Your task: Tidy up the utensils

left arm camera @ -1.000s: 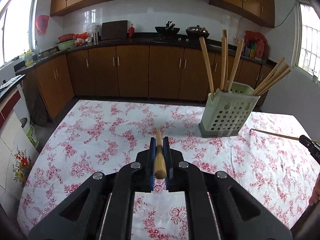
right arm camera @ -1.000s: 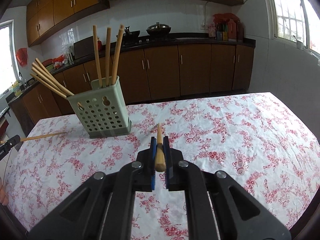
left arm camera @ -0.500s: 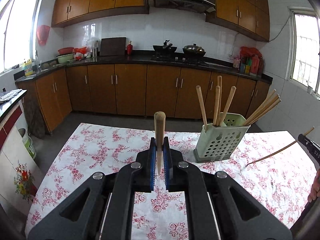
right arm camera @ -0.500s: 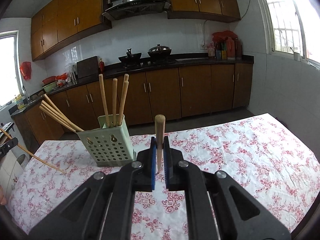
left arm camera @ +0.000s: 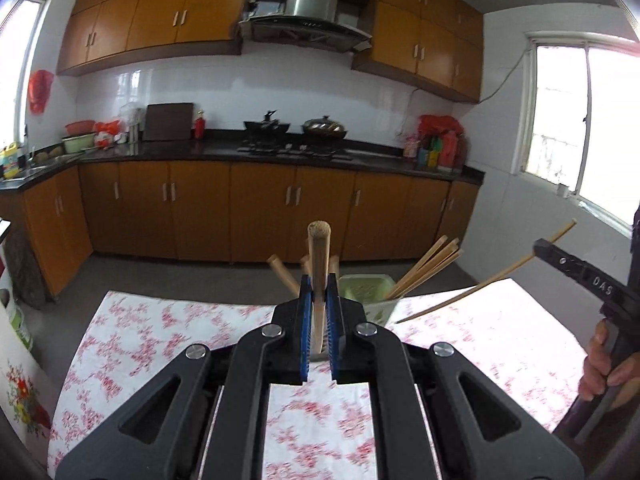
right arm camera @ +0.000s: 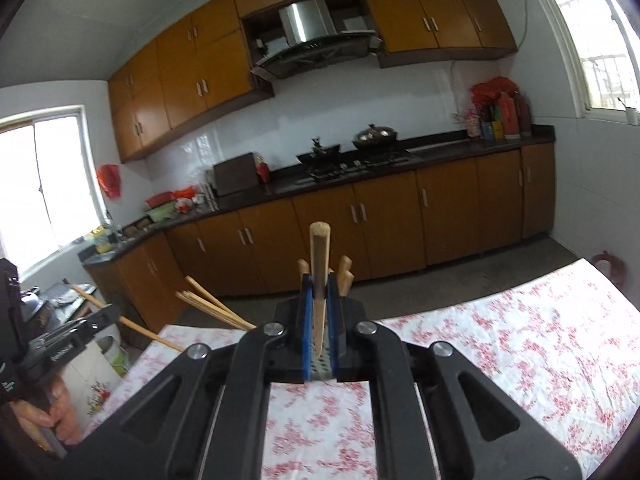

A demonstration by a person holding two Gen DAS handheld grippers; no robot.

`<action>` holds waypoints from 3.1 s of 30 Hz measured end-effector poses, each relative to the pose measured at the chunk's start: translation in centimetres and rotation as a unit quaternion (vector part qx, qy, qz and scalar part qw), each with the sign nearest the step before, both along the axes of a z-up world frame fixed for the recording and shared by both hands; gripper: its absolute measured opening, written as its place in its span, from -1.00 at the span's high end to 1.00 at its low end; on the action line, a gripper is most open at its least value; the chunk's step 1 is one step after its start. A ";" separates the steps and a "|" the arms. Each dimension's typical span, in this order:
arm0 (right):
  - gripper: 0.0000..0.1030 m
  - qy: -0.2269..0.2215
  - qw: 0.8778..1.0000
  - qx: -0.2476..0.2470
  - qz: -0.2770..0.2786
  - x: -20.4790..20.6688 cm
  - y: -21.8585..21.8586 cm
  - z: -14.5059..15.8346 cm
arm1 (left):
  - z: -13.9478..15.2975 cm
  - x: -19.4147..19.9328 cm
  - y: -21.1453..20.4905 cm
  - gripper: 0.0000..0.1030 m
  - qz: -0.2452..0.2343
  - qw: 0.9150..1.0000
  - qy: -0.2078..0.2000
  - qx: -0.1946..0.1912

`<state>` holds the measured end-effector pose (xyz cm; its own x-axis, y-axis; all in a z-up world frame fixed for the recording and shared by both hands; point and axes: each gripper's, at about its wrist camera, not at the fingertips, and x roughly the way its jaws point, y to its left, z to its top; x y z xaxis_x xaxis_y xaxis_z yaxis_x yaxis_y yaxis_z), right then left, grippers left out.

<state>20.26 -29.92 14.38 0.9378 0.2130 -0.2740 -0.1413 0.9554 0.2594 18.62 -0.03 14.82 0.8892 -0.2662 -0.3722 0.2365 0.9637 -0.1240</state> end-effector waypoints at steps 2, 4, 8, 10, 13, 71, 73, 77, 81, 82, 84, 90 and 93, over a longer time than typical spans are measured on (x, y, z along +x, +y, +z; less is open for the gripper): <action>0.85 -0.017 1.000 0.002 0.009 -0.3 0.4 1.3 | 1.5 0.2 -1.0 0.86 -0.012 1.000 -0.011 -0.010; 0.85 -0.032 0.999 0.002 0.016 -0.2 0.9 2.6 | 2.7 0.6 -1.8 0.86 -0.013 1.000 -0.026 -0.012; 0.85 -0.050 0.999 -0.007 0.017 1.1 1.9 4.2 | 4.7 2.1 -3.1 0.86 -0.008 0.999 -0.048 -0.022; 0.85 -0.047 0.999 -0.014 0.016 2.3 2.5 4.5 | 5.0 3.3 -3.6 0.86 0.004 0.998 -0.056 -0.023; 0.85 -0.033 0.999 -0.026 0.011 4.4 3.1 4.2 | 4.6 5.1 -4.1 0.86 0.026 0.997 -0.063 -0.022; -0.92 -0.030 0.990 -0.122 -0.066 -10.1 6.0 -7.3 | -7.3 -9.5 0.2 -0.97 0.169 0.980 -0.038 0.096; -0.92 -0.019 0.991 -0.118 -0.057 -10.9 5.8 -8.3 | -7.9 -10.1 0.1 -0.97 0.170 0.980 -0.036 0.097; -0.92 -0.001 0.993 -0.110 -0.041 -12.0 5.8 -9.8 | -9.1 -11.3 -0.1 -0.97 0.171 0.980 -0.030 0.098; -0.92 0.009 0.994 -0.099 -0.039 -13.6 5.8 -11.4 | -10.2 -12.9 0.0 -0.97 0.170 0.981 -0.027 0.093; -0.92 0.009 0.994 -0.100 -0.041 -14.1 5.8 -11.8 | -10.6 -13.3 0.1 -0.97 0.169 0.981 -0.026 0.091; -0.92 0.011 0.994 -0.101 -0.040 -14.7 5.9 -12.6 | -11.1 -14.0 0.1 -0.97 0.168 0.981 -0.026 0.090; -0.92 0.020 0.989 -0.135 -0.050 -16.2 6.3 -14.9 | -13.1 -15.9 -0.4 -0.97 0.158 0.983 -0.029 0.091; -0.92 0.023 0.989 -0.138 -0.050 -16.7 6.3 -15.6 | -13.9 -16.3 -0.5 -0.97 0.155 0.984 -0.022 0.085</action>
